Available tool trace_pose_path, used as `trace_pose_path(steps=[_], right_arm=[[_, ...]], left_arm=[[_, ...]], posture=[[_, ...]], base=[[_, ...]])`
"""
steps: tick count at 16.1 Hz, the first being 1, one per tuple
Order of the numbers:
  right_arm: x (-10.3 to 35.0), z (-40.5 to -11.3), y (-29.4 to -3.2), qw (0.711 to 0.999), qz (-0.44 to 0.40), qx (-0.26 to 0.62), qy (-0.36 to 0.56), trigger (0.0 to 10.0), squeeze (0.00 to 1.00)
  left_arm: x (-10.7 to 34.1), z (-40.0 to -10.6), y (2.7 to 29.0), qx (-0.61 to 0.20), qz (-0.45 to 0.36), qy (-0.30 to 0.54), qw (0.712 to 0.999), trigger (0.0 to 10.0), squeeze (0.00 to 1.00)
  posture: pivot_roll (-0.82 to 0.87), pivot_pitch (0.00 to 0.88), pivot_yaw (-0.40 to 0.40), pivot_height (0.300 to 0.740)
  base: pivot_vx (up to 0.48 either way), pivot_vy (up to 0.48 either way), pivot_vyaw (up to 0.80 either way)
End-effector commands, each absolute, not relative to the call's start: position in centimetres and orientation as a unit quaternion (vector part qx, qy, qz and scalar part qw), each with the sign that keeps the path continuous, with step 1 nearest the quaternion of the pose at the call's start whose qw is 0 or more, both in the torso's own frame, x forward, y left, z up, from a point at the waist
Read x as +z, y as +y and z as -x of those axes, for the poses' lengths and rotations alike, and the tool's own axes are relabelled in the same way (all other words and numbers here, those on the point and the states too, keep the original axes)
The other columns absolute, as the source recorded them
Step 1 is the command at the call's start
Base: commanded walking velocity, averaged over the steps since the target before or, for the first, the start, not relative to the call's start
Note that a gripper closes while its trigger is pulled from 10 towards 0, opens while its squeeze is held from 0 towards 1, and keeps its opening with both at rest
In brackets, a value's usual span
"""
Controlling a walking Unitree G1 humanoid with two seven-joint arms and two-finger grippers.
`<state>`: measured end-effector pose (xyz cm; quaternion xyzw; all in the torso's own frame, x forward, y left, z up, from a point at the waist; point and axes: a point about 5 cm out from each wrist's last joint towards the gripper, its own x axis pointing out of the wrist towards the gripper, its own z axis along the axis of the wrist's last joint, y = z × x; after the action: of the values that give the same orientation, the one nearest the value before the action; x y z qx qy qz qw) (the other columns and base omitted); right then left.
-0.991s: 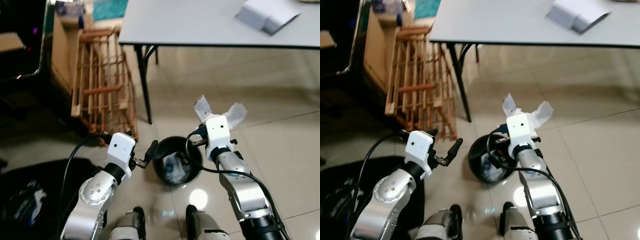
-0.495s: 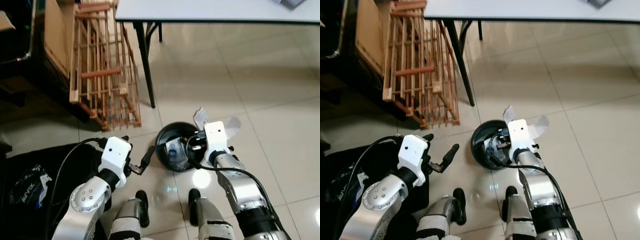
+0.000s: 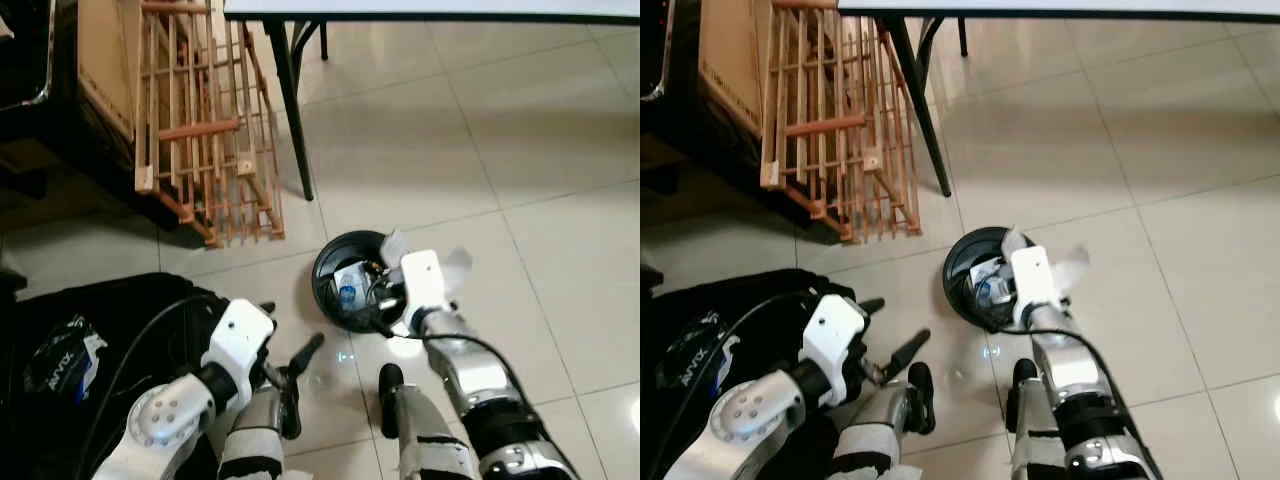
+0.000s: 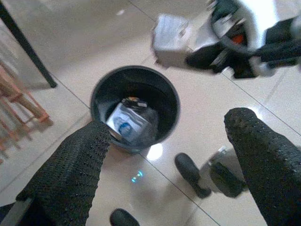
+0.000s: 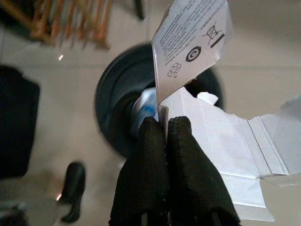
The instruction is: Picking trash to rubbish bin
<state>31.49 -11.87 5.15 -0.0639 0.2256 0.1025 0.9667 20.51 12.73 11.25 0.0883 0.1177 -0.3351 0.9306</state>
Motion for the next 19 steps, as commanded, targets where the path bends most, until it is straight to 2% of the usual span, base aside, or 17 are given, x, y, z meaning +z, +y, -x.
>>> trace_pose_path(steps=[1, 6, 11, 16, 19], right_arm=[[3.7, -30.6, -10.8, 0.958, 0.052, 0.125, 0.251, 10.0, 0.0], [2.0, -30.5, -9.7, 0.95, 0.051, 0.131, 0.279, 10.0, 0.0], [1.2, -30.2, -9.3, 0.952, 0.04, 0.119, 0.279, 10.0, 0.0], [1.2, -30.6, -9.6, 0.96, 0.053, 0.104, 0.254, 10.0, 0.0], [1.9, -31.4, -10.6, 0.968, 0.059, 0.073, 0.232, 10.0, 0.0]], left_arm=[[10.8, -19.3, 12.5, -0.36, -0.086, 0.137, 0.919, 10.0, 0.0], [10.9, -17.9, 12.2, -0.392, -0.077, 0.159, 0.903, 10.0, 0.0], [11.1, -17.5, 12.3, -0.397, -0.077, 0.165, 0.9, 10.0, 0.0], [11.2, -17.1, 12.4, -0.396, -0.077, 0.172, 0.899, 10.0, 0.0], [11.1, -16.8, 12.3, -0.396, -0.076, 0.176, 0.898, 10.0, 0.0]], posture=[[0.18, 0.511, 0.108, 0.74], [0.2, 0.533, 0.117, 0.74], [0.21, 0.551, 0.128, 0.74], [0.22, 0.565, 0.132, 0.74], [0.23, 0.573, 0.132, 0.74]], base=[[0.0, 0.0, 0.0], [0.0, 0.0, 0.0], [0.0, 0.0, 0.0], [0.0, 0.0, 0.0], [0.0, 0.0, 0.0]])
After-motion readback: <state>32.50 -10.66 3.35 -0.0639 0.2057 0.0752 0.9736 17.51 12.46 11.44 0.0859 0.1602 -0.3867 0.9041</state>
